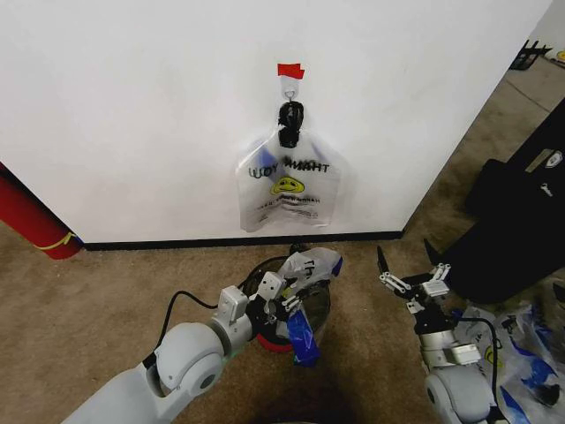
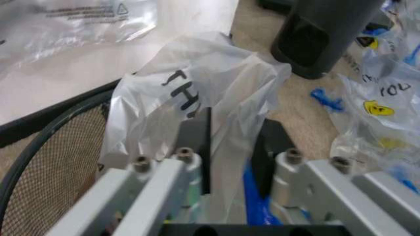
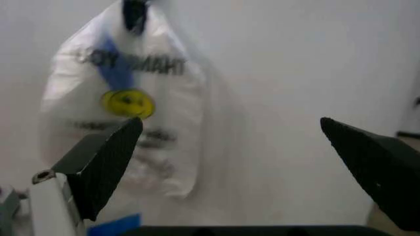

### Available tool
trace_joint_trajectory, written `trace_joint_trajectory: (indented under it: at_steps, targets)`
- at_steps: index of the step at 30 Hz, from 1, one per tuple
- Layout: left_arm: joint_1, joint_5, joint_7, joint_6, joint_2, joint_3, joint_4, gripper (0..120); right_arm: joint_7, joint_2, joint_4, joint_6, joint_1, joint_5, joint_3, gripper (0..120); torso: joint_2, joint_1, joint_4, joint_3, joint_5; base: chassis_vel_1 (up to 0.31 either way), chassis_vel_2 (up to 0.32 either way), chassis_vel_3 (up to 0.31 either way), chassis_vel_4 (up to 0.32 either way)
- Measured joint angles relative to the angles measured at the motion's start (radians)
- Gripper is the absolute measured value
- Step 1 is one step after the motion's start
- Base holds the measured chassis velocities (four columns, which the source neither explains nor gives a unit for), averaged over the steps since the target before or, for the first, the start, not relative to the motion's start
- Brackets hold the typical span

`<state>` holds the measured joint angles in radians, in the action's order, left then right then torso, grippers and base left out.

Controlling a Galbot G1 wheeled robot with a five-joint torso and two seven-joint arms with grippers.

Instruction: Pick up the garbage bag from the wall and place it over the trash bin.

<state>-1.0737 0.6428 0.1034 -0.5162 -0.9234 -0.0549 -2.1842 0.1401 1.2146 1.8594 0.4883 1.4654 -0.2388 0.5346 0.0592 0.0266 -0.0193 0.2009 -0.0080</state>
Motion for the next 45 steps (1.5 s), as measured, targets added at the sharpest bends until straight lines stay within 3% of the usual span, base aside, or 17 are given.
trace_joint_trajectory:
  at_steps: [3,6,8,16,23,29,40,45]
  targets:
    - [-0.018,0.000,0.024,0.000,-0.003,0.008,-0.001,10,0.042,-0.009,0.003,-0.038,0.008,-0.031,-0.014,100,0.000,0.000,0.0000,0.000,0.0001,0.000,0.000,0.000,0.000]
    - [-0.066,0.000,0.069,-0.001,-0.009,0.027,-0.008,0,0.168,-0.024,0.004,-0.097,0.019,-0.085,-0.038,100,0.000,0.000,0.0001,0.000,0.0000,0.000,0.000,0.000,0.000]
    - [-0.092,-0.001,0.080,0.000,-0.012,0.039,-0.013,0,0.235,-0.031,-0.003,-0.132,0.020,-0.090,-0.050,100,0.000,0.000,0.0002,0.000,-0.0001,0.000,0.000,0.000,0.000]
    - [-0.136,-0.008,0.089,0.006,-0.021,0.065,-0.027,0,0.261,-0.046,-0.012,-0.238,-0.001,-0.084,-0.140,100,0.000,0.000,0.0001,0.000,0.0001,0.000,0.000,0.000,0.000]
    - [-0.160,-0.009,0.090,0.026,-0.030,0.112,-0.009,0,0.157,-0.043,0.010,-0.419,-0.033,-0.085,-0.237,100,0.000,0.000,0.0001,0.000,-0.0001,0.000,0.000,0.000,0.000]
    - [-0.150,-0.006,0.090,0.037,-0.035,0.124,0.031,0,0.031,-0.047,0.078,-0.612,-0.038,-0.219,-0.254,100,0.000,0.000,0.0000,0.000,0.0000,0.000,0.000,0.000,0.000]
    - [-0.121,-0.006,0.088,0.057,-0.091,0.117,0.100,0,-0.164,-0.072,0.141,-0.860,-0.071,-0.438,-0.267,100,0.000,0.000,-0.0002,0.000,0.0000,0.000,0.000,0.000,0.000]
    - [-0.122,-0.008,0.090,0.068,-0.097,0.132,0.105,0,-0.228,-0.074,0.155,-0.974,-0.114,-0.506,-0.269,81,0.000,0.000,0.0000,0.000,0.0001,0.000,0.000,0.000,0.000]
